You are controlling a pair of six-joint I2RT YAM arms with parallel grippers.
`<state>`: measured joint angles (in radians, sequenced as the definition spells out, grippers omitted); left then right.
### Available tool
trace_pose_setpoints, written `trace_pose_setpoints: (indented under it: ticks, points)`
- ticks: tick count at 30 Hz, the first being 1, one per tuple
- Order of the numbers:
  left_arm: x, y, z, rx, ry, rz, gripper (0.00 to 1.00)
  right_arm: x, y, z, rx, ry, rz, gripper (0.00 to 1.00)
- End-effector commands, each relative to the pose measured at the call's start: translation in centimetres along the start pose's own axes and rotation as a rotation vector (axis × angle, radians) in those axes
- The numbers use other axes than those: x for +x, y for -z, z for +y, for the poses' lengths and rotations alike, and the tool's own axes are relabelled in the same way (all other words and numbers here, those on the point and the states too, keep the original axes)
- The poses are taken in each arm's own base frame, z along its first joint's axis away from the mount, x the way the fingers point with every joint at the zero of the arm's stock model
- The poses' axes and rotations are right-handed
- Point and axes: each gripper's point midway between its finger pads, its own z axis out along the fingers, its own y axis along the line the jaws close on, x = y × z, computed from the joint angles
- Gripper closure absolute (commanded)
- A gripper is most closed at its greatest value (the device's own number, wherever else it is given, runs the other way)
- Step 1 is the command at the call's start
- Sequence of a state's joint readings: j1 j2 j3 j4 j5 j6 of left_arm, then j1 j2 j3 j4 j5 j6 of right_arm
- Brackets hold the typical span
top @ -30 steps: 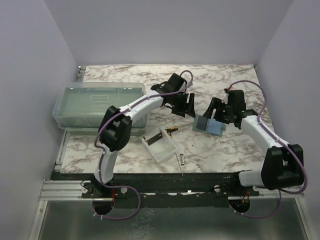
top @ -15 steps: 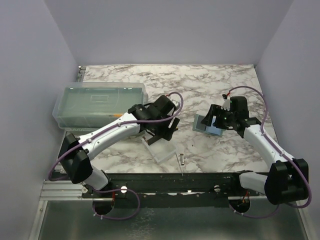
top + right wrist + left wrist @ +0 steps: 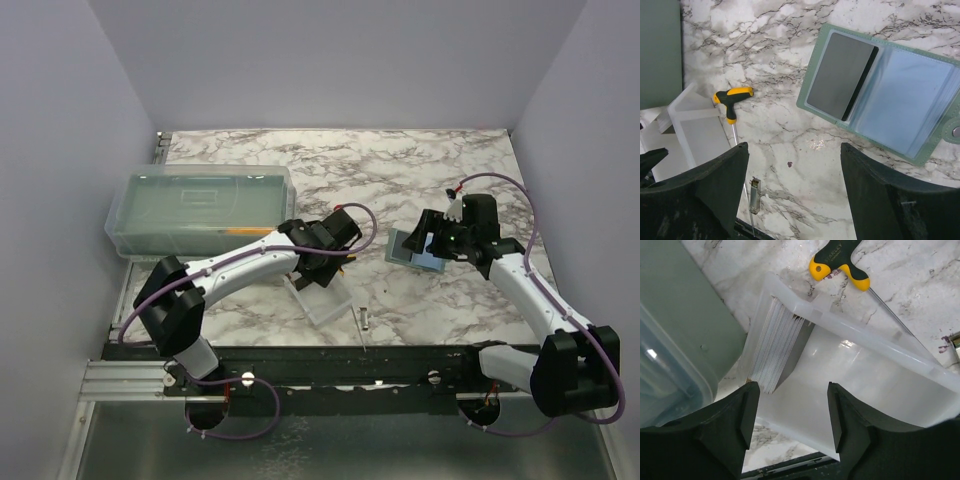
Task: Put the credit cards into the card holder
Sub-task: Pick up the credit card from the storage box.
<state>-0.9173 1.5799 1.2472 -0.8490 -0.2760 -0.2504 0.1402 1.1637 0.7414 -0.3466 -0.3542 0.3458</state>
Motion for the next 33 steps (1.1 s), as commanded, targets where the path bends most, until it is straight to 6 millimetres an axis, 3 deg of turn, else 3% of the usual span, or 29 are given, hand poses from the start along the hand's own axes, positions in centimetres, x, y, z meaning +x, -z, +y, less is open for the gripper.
trace_pose_setpoints:
  ticks: [1, 10, 23, 33]
  points:
    - [-0.3, -1.6, 0.5, -0.086, -0.093, 0.004, 0.38, 0.2, 0.4, -0.1, 0.005, 0.004, -0.001, 0.23]
    - [0.1, -3.5, 1.6, -0.195, -0.155, 0.019, 0.47, 0.1, 0.4, -0.4, 0.019, 0.003, -0.007, 0.23]
    - [0.7, -5.4, 2.1, -0.27, -0.209, 0.025, 0.49, 0.4, 0.3, -0.6, 0.02, 0.001, -0.007, 0.23]
    - [0.4, -5.1, 3.0, -0.343, -0.222, 0.006, 0.48, 0.5, 0.3, -0.6, 0.021, 0.002, -0.007, 0.23]
